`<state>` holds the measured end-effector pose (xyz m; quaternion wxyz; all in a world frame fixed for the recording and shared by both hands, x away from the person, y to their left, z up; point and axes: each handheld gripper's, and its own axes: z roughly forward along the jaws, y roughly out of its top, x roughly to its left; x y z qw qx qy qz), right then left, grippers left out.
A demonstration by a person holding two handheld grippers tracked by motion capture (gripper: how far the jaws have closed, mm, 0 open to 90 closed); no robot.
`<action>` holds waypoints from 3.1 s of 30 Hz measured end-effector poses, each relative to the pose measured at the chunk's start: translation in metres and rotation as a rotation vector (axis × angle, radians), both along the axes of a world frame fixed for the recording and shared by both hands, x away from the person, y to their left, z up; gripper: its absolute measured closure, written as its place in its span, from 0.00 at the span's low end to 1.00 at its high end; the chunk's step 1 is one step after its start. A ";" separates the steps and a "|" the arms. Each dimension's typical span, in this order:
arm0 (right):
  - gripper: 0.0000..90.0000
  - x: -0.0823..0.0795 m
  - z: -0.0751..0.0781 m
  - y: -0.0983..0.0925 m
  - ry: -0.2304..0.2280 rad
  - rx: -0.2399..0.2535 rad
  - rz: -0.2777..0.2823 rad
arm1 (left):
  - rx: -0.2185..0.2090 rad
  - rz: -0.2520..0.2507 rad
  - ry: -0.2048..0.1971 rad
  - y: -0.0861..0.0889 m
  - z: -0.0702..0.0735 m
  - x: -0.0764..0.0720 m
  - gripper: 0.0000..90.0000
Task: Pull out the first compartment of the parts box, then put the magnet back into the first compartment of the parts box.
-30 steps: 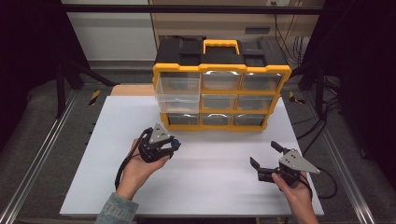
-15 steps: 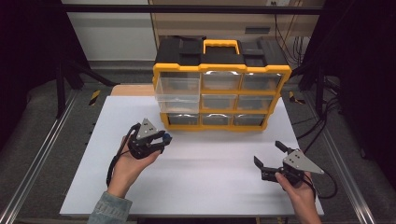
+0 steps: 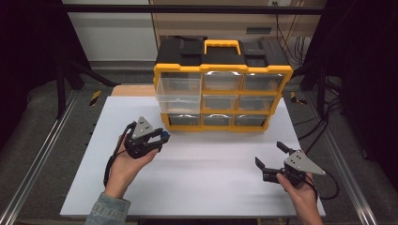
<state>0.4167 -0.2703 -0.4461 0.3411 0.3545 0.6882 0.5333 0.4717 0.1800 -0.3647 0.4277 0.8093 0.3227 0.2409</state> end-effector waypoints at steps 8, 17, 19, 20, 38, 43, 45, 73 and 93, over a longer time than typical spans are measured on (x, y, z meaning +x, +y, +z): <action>0.05 -0.001 0.000 0.002 0.004 0.003 0.002 | -0.020 0.000 -0.028 0.003 0.012 -0.005 0.69; 0.05 -0.001 0.000 0.002 0.003 -0.001 0.003 | -0.050 0.000 -0.066 0.008 0.028 -0.013 0.69; 0.05 -0.001 0.000 0.002 0.003 -0.001 0.003 | -0.053 -0.003 -0.073 0.009 0.031 -0.014 0.69; 0.05 -0.001 0.000 0.002 0.003 -0.001 0.002 | -0.054 -0.001 -0.077 0.009 0.033 -0.015 0.69; 0.05 -0.001 0.000 0.003 0.004 0.004 0.008 | -0.092 -0.014 -0.104 0.012 0.045 -0.021 0.69; 0.05 0.000 0.000 0.004 0.000 0.000 0.011 | -0.102 -0.015 -0.110 0.014 0.048 -0.023 0.69; 0.05 -0.001 0.000 0.004 0.008 0.005 0.010 | -0.113 -0.014 -0.115 0.015 0.050 -0.024 0.69; 0.05 -0.001 0.000 0.004 0.009 0.003 0.013 | -0.145 -0.020 -0.181 0.016 0.067 -0.034 0.69; 0.05 0.000 0.000 0.005 0.013 -0.002 0.014 | -0.201 -0.035 -0.218 0.010 0.084 -0.039 0.69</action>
